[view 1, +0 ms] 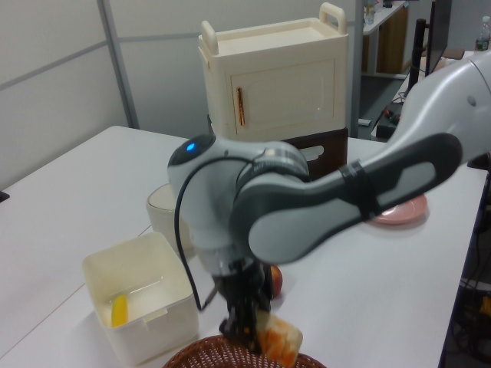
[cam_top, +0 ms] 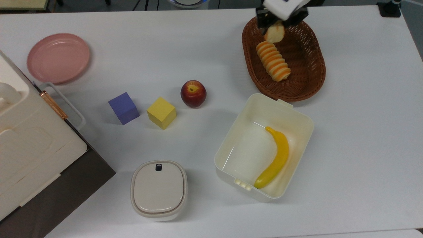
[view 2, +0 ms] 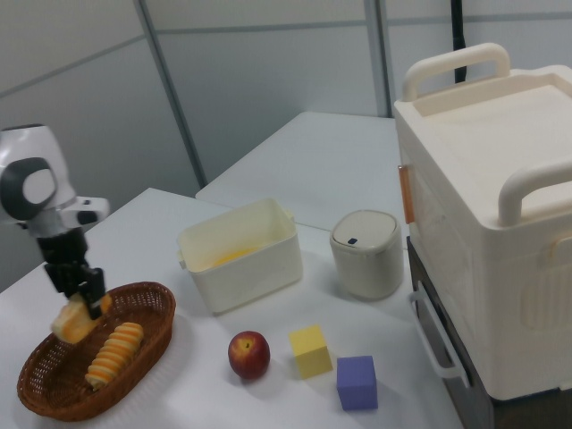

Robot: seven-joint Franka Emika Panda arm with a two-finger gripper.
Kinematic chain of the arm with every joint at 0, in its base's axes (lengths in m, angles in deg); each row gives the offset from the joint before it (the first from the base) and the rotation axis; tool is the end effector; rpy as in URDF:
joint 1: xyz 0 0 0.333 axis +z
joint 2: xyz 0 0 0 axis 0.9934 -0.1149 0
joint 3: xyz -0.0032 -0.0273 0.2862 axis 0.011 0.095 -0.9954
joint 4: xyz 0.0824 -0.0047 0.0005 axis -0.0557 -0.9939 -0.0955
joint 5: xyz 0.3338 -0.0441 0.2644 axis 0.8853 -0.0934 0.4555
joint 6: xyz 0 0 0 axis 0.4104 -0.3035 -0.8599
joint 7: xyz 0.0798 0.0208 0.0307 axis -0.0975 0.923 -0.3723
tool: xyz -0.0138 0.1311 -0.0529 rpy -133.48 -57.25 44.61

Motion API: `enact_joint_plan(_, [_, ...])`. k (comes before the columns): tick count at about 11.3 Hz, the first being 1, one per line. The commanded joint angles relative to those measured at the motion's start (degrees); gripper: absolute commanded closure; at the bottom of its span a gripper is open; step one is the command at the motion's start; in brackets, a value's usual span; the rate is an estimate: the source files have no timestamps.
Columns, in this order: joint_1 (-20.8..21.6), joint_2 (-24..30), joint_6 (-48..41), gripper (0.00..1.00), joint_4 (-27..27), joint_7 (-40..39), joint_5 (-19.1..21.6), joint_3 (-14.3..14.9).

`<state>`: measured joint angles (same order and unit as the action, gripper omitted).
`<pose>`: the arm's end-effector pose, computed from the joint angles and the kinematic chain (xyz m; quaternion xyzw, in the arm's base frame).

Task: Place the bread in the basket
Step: 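Lower the bun beside the striped roll and open the gripper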

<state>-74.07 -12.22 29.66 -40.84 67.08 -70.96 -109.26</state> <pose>0.5107 0.3086 0.3868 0.9931 0.0730 -0.0828 0.0387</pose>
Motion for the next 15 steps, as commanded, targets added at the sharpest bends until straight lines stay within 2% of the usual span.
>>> enact_joint_plan(1, [6.8, -1.4, 2.6, 0.18, 1.1, 0.1, -0.6, 0.6])
enact_joint_plan(2, [8.1, -2.6, 4.1, 0.0, 1.1, 0.1, -0.8, 0.6])
enact_joint_plan(5, [8.5, -3.1, 6.1, 0.0, 1.3, 0.1, -0.8, 0.6])
enact_joint_plan(7, [7.1, -3.0, 5.9, 0.0, 3.8, -0.6, -0.8, 1.4])
enact_joint_plan(10, [-1.3, -1.0, 5.1, 0.0, 6.7, -5.6, -1.0, 1.7])
enact_joint_plan(11, [-2.8, 0.6, 3.6, 0.0, 6.7, -8.0, -1.9, 3.2])
enact_joint_plan(13, [-2.5, 3.4, -0.4, 0.0, 6.8, -11.6, -2.8, 9.9])
enact_joint_plan(15, [-2.8, 6.2, -3.7, 0.0, 6.7, -11.9, -5.3, 14.6])
